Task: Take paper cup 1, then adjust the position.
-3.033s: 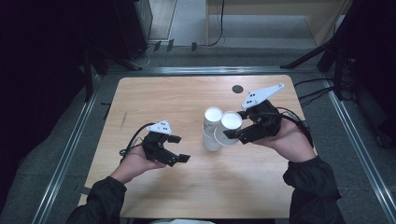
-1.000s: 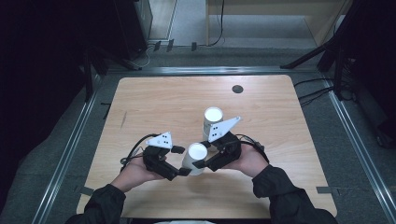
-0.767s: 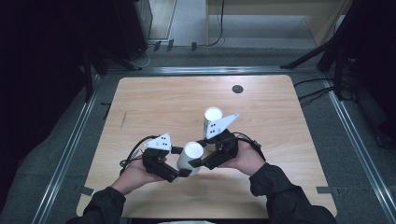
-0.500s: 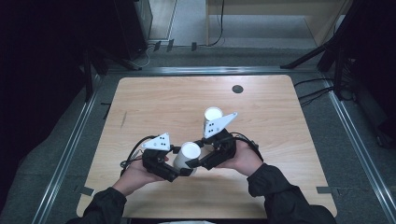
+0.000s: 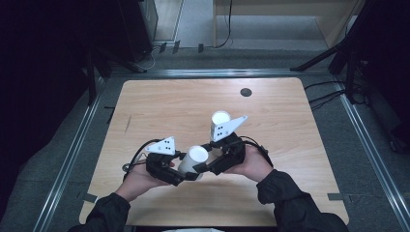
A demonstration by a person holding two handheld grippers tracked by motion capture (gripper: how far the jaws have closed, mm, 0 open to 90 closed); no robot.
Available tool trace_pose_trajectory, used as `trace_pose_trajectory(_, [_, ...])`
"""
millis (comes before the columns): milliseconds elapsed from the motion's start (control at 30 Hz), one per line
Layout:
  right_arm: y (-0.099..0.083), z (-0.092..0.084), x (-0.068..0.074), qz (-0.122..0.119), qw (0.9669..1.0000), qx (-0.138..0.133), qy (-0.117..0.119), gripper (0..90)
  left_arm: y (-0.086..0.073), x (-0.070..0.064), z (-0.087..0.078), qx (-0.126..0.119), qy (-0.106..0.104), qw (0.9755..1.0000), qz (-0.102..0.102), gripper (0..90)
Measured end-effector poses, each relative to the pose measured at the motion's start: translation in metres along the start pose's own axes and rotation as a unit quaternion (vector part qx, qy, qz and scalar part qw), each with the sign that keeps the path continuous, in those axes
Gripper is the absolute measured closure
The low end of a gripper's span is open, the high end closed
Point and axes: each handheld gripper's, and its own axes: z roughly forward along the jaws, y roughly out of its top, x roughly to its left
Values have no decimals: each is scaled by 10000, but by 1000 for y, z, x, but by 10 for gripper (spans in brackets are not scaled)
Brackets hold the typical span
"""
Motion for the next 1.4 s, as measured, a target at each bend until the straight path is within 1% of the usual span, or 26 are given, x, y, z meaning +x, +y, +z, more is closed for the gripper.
trace_pose_trajectory(67, [-1,-1,2,-74,9998,43,-159,243,1,4,-4,-54,16,10000,-50,287])
trace_pose_trajectory(133, [-2,-2,3,-115,9996,93,-224,235,1,5,-6,-47,23,10000,-54,287])
trace_pose_trajectory(200, [-6,-5,5,-198,9993,171,-255,235,2,7,-9,19,75,10000,-21,286])
trace_pose_trajectory(267, [-8,-5,5,-227,9991,224,-272,236,2,9,-11,43,43,10000,-28,286])
trace_pose_trajectory(300, [-11,-6,6,-290,9982,346,-396,238,3,10,-13,74,75,9999,-19,286])
trace_pose_trajectory(400, [-14,-6,6,-281,9979,389,-440,246,5,12,-15,146,86,9998,-40,287])
trace_pose_trajectory(433, [-17,-7,7,-259,9971,461,-543,259,6,13,-16,229,101,9997,-50,287])
trace_pose_trajectory(467, [-19,-7,7,-272,9969,467,-565,260,6,13,-16,229,101,9997,-50,287])
trace_pose_trajectory(500, [-19,-7,7,-272,9969,467,-565,260,6,14,-17,305,134,9994,-19,287])
trace_pose_trajectory(533, [-24,-9,9,-293,9960,546,-639,262,7,15,-16,392,144,9991,14,286])
trace_pose_trajectory(567, [-26,-10,9,-284,9958,553,-673,264,7,15,-16,392,144,9991,14,286])
trace_pose_trajectory(633, [-28,-11,10,-320,9954,567,-704,267,8,16,-15,534,179,9984,102,286])
trace_pose_trajectory(700, [-34,-11,10,-269,9948,604,-777,271,9,18,-12,686,190,9973,162,286])
trace_pose_trajectory(733, [-34,-11,10,-269,9948,604,-777,271,9,18,-12,686,190,9973,162,285])
trace_pose_trajectory(767, [-34,-11,9,-274,9946,600,-802,271,10,19,-11,790,195,9965,202,285])
trace_pose_trajectory(933, [-38,-4,2,-218,9944,689,-776,272,11,24,-5,1027,207,9942,255,285])
trace_pose_trajectory(967, [-38,-4,2,-218,9944,689,-776,272,11,24,-5,1027,207,9942,255,285])
trace_pose_trajectory(1033, [-40,-4,1,-212,9942,674,-806,276,11,27,0,1203,236,9920,317,283])
trace_pose_trajectory(1067, [-40,-5,1,-205,9943,668,-801,277,11,27,0,1203,236,9920,317,281])
trace_pose_trajectory(1100, [-40,-5,1,-205,9943,668,-801,277,11,28,2,1317,278,9902,386,281])
trace_pose_trajectory(1133, [-41,-5,1,-212,9944,647,-809,277,11,28,4,1385,283,9891,401,280])
trace_pose_trajectory(1167, [-42,-4,1,-222,9941,667,-831,277,11,29,8,1508,275,9872,446,280])
trace_pose_trajectory(1200, [-42,-4,1,-222,9941,667,-831,277,11,29,8,1508,275,9872,446,280])
trace_pose_trajectory(1233, [-43,-4,1,-226,9939,682,-838,277,12,30,11,1555,251,9864,470,280])
trace_pose_trajectory(1333, [-46,-5,2,-190,9932,748,-876,277,13,29,17,1714,235,9835,528,281])
trace_pose_trajectory(1400, [-47,-5,2,-207,9930,741,-894,277,12,28,21,1843,185,9809,600,281])
